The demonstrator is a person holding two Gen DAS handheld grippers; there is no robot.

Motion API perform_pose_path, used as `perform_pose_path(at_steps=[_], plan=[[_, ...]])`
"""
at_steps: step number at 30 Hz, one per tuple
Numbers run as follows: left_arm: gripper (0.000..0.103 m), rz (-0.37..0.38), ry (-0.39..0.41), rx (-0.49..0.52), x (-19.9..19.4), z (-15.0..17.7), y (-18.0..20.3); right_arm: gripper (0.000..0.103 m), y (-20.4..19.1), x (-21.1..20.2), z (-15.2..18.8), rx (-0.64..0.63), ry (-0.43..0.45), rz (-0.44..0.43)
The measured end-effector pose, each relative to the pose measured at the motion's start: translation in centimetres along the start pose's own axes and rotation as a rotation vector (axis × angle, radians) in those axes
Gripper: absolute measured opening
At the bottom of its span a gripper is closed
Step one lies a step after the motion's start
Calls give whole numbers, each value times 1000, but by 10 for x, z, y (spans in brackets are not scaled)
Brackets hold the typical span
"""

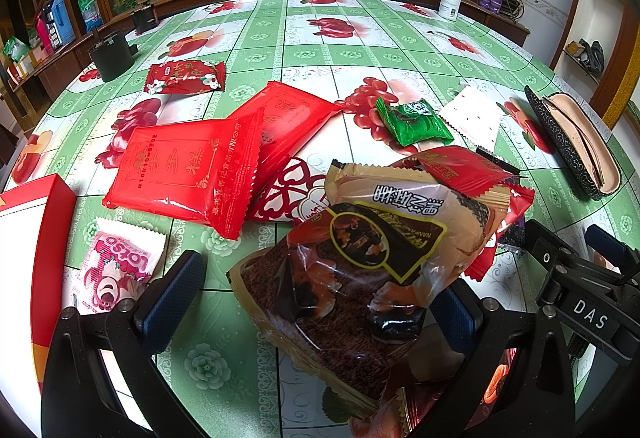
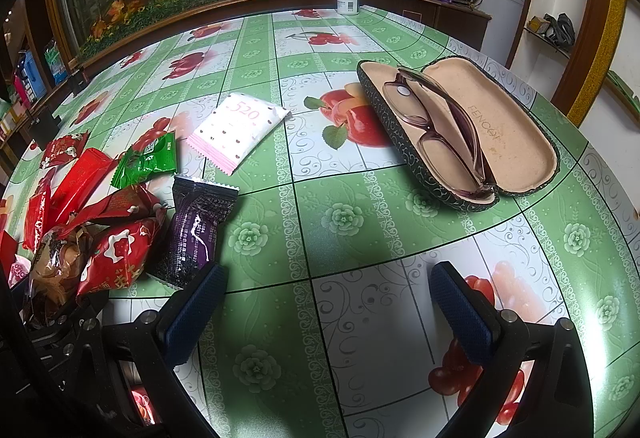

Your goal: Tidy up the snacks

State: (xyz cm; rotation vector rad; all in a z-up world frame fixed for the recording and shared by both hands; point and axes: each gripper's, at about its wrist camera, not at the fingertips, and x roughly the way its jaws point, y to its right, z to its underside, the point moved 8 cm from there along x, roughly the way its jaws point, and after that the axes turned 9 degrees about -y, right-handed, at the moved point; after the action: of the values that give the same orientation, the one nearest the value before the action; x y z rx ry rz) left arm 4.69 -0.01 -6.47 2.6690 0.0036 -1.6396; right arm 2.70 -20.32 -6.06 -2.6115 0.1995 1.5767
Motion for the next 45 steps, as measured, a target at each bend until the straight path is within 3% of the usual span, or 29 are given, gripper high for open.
perform_pose_path(at_steps=[35,39,42,45], plan=[[103,-10,0,-4,-3,4,-3,103,1,0,-2,5,0,1],[103,-48,67,-15,-28,14,-13,103,1,-1,-1,-4,0,-1],[103,-79,162,-10,-64,19,-21,101,0,-5,1,-30,-11,-26],[103,-109,247,-6,-100,25,-32,100,0,-34,-6,8,122,-93]])
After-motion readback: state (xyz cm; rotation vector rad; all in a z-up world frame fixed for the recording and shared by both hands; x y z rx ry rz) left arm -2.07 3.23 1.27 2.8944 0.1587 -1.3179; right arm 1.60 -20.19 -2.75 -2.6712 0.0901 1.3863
